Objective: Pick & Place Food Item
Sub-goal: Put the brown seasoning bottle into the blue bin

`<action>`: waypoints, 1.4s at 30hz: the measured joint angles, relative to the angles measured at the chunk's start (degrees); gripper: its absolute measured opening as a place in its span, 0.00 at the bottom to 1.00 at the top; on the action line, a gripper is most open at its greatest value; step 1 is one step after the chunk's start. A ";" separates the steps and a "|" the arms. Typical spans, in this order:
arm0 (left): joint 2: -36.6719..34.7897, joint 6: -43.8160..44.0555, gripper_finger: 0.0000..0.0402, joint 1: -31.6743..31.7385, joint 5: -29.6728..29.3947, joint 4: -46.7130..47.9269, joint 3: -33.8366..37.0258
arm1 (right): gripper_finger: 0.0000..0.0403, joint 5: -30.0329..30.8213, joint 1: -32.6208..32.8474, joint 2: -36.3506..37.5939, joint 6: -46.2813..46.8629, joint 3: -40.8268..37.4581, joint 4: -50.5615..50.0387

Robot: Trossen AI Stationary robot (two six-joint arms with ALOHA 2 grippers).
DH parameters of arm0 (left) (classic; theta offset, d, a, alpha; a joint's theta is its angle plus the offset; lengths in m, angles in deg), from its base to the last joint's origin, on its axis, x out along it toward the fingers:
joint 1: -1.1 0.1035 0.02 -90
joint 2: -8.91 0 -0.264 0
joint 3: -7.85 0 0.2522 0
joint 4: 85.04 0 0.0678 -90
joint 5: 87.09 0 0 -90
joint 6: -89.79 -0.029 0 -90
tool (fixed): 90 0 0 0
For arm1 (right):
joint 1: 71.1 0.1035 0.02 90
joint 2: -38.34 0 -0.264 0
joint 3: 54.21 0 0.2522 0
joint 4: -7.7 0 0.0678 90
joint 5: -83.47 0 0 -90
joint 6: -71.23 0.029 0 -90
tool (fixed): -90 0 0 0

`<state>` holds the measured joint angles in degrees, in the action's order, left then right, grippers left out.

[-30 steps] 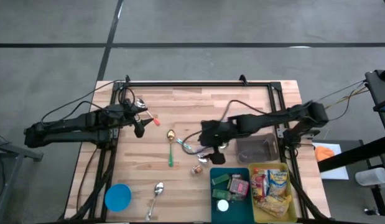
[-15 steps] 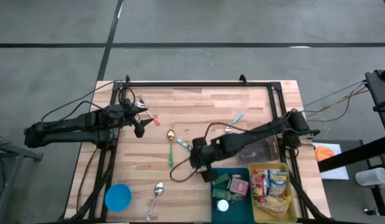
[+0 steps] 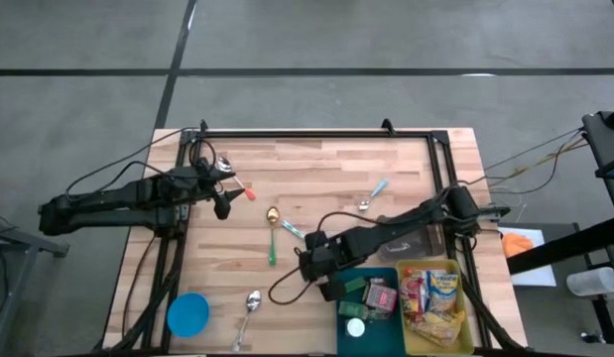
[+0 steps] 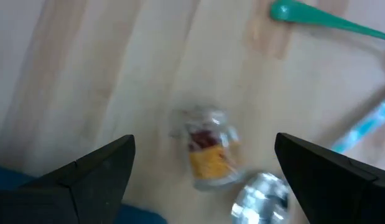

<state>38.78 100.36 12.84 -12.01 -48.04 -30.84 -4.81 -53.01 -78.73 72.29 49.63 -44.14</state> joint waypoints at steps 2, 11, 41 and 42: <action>-0.01 0.00 0.74 -0.01 0.01 0.04 0.00 | 0.95 -0.02 0.55 -0.58 0.33 0.00 0.32; -0.02 0.00 0.74 -0.01 0.01 0.68 0.00 | 0.95 0.31 1.12 -5.23 0.66 0.46 1.37; 0.00 0.00 0.74 0.00 0.01 0.88 0.00 | 0.95 0.30 1.02 -6.64 -0.76 1.51 -0.32; 0.00 0.01 0.74 0.00 -0.01 0.88 0.00 | 0.94 0.35 1.02 -6.62 -0.70 1.51 -0.34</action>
<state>38.78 100.36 12.84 -12.02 -47.16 -30.84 -4.47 -51.99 -85.36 71.58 51.14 -44.48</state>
